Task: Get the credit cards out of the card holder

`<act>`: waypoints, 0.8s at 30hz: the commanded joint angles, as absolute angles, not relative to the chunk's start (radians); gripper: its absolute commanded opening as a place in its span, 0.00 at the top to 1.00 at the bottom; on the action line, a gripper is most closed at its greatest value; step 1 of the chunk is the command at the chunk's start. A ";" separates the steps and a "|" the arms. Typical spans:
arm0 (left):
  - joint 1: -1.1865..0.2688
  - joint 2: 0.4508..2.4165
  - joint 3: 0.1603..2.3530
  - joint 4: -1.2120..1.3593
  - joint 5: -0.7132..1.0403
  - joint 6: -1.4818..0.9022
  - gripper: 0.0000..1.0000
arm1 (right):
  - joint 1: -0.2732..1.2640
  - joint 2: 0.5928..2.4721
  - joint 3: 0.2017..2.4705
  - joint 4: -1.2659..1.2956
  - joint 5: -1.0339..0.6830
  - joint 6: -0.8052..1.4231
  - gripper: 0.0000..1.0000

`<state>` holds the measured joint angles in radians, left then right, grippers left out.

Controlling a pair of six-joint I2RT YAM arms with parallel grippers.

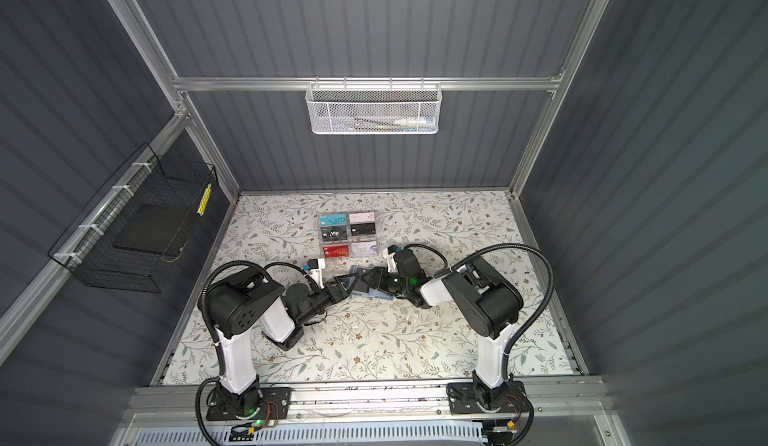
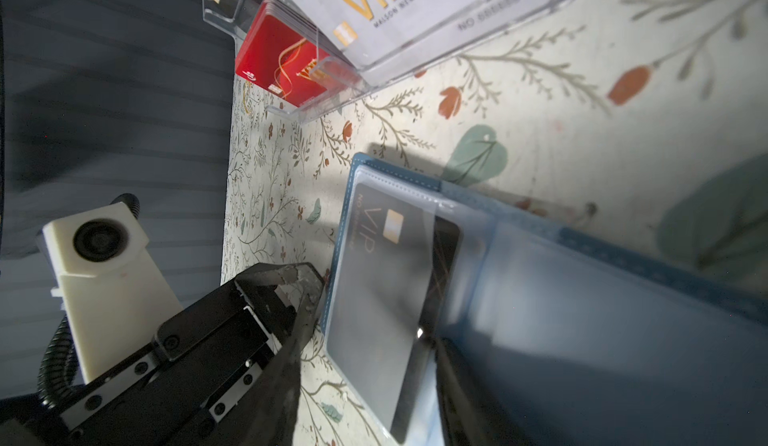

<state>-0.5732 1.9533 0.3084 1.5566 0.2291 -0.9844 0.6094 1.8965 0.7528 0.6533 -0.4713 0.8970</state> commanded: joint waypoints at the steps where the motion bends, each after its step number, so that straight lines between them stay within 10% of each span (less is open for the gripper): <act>1: -0.562 1.982 0.288 1.191 0.215 -0.973 0.00 | 0.615 1.927 0.750 0.659 -0.464 0.908 0.48; 24: -0.563 2.072 0.319 1.219 0.242 -1.078 0.00 | 0.615 2.004 0.729 0.856 -0.480 1.037 0.56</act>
<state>-0.5678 1.9617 0.3794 1.4708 0.2398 -1.0340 0.6094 1.9770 0.7494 0.8215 -0.4747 1.0096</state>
